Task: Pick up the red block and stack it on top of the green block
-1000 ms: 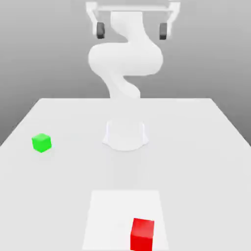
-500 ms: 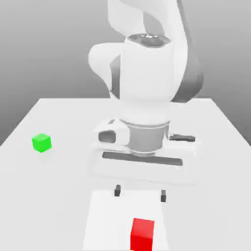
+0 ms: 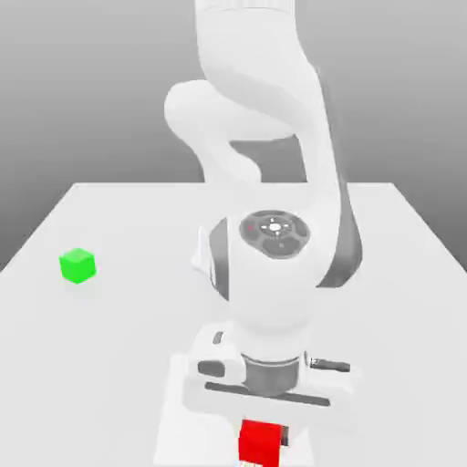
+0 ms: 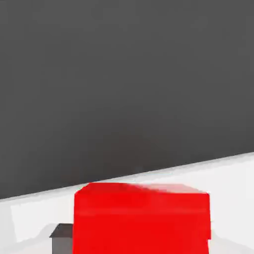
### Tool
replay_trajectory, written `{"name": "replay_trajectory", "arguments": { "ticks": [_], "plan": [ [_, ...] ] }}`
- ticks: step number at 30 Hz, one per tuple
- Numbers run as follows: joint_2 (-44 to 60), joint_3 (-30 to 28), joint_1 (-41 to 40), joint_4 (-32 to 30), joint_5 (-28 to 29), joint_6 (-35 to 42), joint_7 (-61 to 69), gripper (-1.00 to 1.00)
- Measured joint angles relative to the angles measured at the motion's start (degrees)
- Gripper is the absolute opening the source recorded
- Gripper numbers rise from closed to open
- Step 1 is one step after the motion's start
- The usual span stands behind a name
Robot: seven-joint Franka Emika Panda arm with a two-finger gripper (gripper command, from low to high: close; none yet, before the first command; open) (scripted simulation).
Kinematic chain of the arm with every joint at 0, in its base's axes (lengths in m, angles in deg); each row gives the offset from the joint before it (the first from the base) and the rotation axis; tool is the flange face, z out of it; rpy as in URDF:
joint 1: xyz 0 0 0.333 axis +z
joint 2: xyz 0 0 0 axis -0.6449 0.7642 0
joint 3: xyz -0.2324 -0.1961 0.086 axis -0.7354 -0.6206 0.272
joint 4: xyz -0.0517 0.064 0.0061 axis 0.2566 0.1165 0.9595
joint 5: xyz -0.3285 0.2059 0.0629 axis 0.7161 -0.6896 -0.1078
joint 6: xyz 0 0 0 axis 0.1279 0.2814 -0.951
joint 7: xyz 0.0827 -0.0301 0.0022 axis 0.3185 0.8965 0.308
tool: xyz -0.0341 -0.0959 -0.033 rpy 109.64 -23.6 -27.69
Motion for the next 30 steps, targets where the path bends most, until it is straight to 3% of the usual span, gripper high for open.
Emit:
{"name": "replay_trajectory", "arguments": {
  "ticks": [3, 10, 20, 30],
  "plan": [
    [-5.67, 0.62, -0.87, -1.05, -1.34, 4.61, 0.61, -1.00],
    [-12.77, -10.91, -7.50, -6.29, 3.97, 6.13, -16.19, -1.00],
    [-22.46, -21.14, -27.02, -14.10, 12.15, 7.20, -42.18, -1.00],
    [-31.35, -30.11, -43.36, -22.20, 14.99, 7.50, -64.42, -1.00]
  ]
}}
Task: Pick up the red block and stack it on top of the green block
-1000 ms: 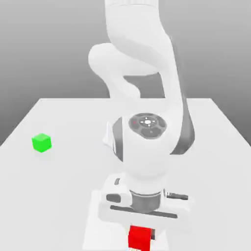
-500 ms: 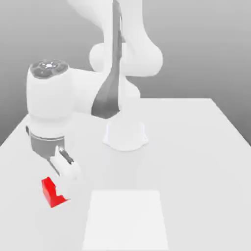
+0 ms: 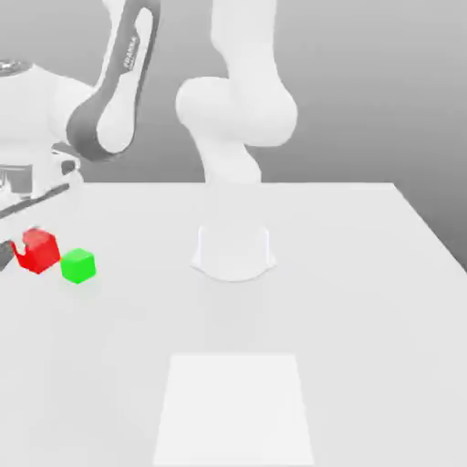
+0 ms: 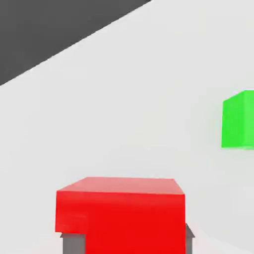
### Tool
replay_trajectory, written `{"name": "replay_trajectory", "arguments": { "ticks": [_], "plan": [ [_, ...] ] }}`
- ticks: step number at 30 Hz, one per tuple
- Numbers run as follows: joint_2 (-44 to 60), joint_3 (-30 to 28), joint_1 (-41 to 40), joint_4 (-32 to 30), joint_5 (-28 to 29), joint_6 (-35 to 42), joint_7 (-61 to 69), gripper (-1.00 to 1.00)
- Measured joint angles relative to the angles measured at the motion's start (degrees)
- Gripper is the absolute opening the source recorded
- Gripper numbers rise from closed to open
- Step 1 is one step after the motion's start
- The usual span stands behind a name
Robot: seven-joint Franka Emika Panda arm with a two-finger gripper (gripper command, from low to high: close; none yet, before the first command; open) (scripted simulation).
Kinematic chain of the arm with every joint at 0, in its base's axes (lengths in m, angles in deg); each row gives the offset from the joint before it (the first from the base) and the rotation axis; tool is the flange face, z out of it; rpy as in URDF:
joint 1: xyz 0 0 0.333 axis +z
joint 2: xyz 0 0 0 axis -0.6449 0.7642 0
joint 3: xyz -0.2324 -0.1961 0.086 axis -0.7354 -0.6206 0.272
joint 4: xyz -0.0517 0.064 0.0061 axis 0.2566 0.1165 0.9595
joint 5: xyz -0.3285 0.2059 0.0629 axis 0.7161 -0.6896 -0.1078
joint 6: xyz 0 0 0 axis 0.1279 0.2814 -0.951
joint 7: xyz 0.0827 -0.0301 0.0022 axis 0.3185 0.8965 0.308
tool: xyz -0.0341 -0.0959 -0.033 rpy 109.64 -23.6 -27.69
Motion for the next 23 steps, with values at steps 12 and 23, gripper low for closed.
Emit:
{"name": "replay_trajectory", "arguments": {
  "ticks": [12, 23],
  "plan": [
    [-1.32, -8.26, -7.99, -6.24, -8.26, -3.50, -8.94, -1.00],
    [6.83, -12.35, 0.43, -6.21, -23.07, -8.89, 1.09, -1.00]
  ]
}}
